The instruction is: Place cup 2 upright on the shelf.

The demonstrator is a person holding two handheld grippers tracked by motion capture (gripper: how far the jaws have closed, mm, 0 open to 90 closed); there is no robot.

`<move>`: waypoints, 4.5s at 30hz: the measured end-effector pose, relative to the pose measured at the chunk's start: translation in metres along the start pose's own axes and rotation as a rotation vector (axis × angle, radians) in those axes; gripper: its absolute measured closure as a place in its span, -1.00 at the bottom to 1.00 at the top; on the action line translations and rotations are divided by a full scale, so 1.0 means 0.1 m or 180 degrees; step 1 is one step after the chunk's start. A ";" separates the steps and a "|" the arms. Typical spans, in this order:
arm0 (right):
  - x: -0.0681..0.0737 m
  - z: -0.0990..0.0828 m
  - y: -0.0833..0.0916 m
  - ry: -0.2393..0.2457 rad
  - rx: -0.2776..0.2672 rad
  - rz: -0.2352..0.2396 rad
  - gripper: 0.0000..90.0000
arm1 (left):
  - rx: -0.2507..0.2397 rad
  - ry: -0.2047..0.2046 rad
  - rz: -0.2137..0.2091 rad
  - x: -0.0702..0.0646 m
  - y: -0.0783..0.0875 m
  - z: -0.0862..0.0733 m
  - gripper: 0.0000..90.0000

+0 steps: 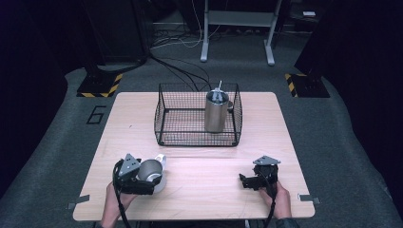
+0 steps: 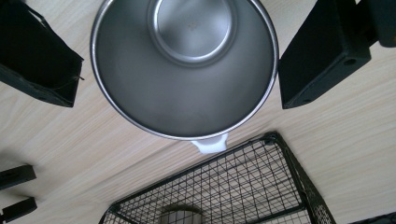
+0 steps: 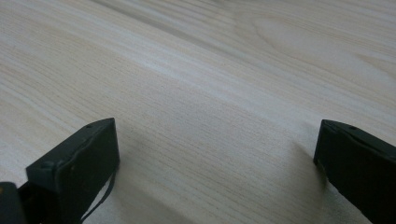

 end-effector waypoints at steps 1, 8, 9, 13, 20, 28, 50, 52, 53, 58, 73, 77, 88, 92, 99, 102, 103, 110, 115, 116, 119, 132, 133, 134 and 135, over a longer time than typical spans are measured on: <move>0.00 0.00 0.00 0.0002 -0.0001 0.0000 -1.00 | 0.0007 -0.0009 0.0023 0.00 -0.02 -0.01 -1.00; 0.00 0.00 0.00 -0.0001 0.0000 0.0000 -1.00 | 0.0089 -0.0046 0.0028 -0.02 -0.13 -0.06 -1.00; 0.00 0.00 0.00 0.0001 -0.0001 0.0000 -1.00 | 0.0087 -0.0036 0.0031 -0.02 -0.14 -0.07 -1.00; 0.00 0.00 0.00 0.0000 -0.0001 0.0000 -1.00 | 0.0107 -0.0030 0.0024 -0.01 -0.19 -0.10 -0.99; 0.00 0.00 0.00 0.0000 0.0000 -0.0001 -1.00 | 0.0100 0.0014 0.0051 -0.01 -0.21 -0.13 -0.88; 0.00 0.00 0.00 -0.0001 0.0000 0.0000 -1.00 | 0.0077 0.0046 0.0042 -0.01 -0.20 -0.13 -0.87; 0.00 0.00 0.00 0.0000 -0.0001 0.0000 -1.00 | 0.0006 -0.0023 0.0059 0.08 -0.10 0.02 -0.87; 0.00 0.00 0.00 -0.0001 0.0000 0.0000 -1.00 | 0.0020 -0.0045 0.0044 0.09 -0.08 0.05 -0.87; 0.00 0.00 0.00 0.0000 -0.0001 0.0000 -1.00 | -0.0007 -0.0052 0.0073 0.09 -0.09 0.06 -0.87; 0.00 0.00 0.00 -0.0001 0.0000 0.0000 -1.00 | 0.0006 -0.0073 0.0069 0.13 -0.07 0.14 -0.87; 0.00 0.00 0.00 -0.0002 -0.0001 0.0000 -1.00 | -0.0057 -0.0179 0.0078 0.23 -0.04 0.40 -0.87; 0.00 0.00 0.00 -0.0002 -0.0001 0.0000 -1.00 | -0.0062 -0.0232 0.0064 0.25 -0.05 0.46 -0.87; 0.00 0.00 0.00 -0.0002 -0.0001 0.0000 -1.00 | -0.0086 -0.0303 0.0009 0.27 -0.10 0.63 -0.87; 0.00 0.00 0.00 -0.0002 0.0000 0.0000 -1.00 | -0.0098 -0.0333 0.0004 0.29 -0.13 0.69 -0.87; 0.00 0.00 0.00 -0.0002 0.0000 0.0000 -1.00 | -0.0128 -0.0344 -0.0041 0.33 -0.16 0.82 -0.87; 0.00 0.00 0.00 -0.0002 -0.0001 0.0000 -1.00 | -0.0144 -0.0357 -0.0055 0.33 -0.17 0.88 -0.87; 0.00 0.00 0.00 -0.0002 -0.0001 0.0000 -1.00 | -0.0162 -0.0354 -0.0051 0.33 -0.18 0.91 -0.87; 0.00 0.00 0.00 -0.0003 -0.0001 0.0000 -1.00 | -0.0217 -0.0407 -0.0060 0.36 -0.22 1.09 -0.87; 0.00 0.00 0.00 -0.0002 -0.0001 0.0000 -1.00 | -0.0233 -0.0410 -0.0088 0.38 -0.25 1.22 -0.87; 0.00 0.00 0.00 -0.0002 -0.0001 0.0000 -1.00 | -0.0249 -0.0403 -0.0094 0.38 -0.26 1.24 -0.87; 0.00 0.00 0.00 -0.0002 -0.0001 0.0000 -1.00 | -0.0239 -0.0434 -0.0099 0.39 -0.27 1.31 -0.87; 0.00 0.00 0.00 -0.0003 -0.0001 0.0000 -1.00 | -0.0273 -0.0423 -0.0026 0.53 -0.41 1.57 -0.87; 0.00 0.00 0.00 -0.0003 -0.0001 0.0000 -1.00 | -0.0268 -0.0438 -0.0009 0.55 -0.43 1.59 -0.87; 0.00 0.00 0.00 -0.0003 -0.0001 -0.0001 -1.00 | -0.0268 -0.0429 0.0001 0.56 -0.45 1.61 -0.87; 0.00 0.00 0.00 -0.0001 -0.0001 0.0000 -1.00 | -0.0248 -0.0443 0.0011 0.58 -0.46 1.63 -0.87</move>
Point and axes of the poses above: each handheld gripper's, and its own axes: y roughly backward along the jaws, z roughly out of its top, x roughly to its left, the point moved 1 cm from there along -y, roughly forward along the jaws, and after that the axes turned 7 degrees about -y, right-handed, at the moved point
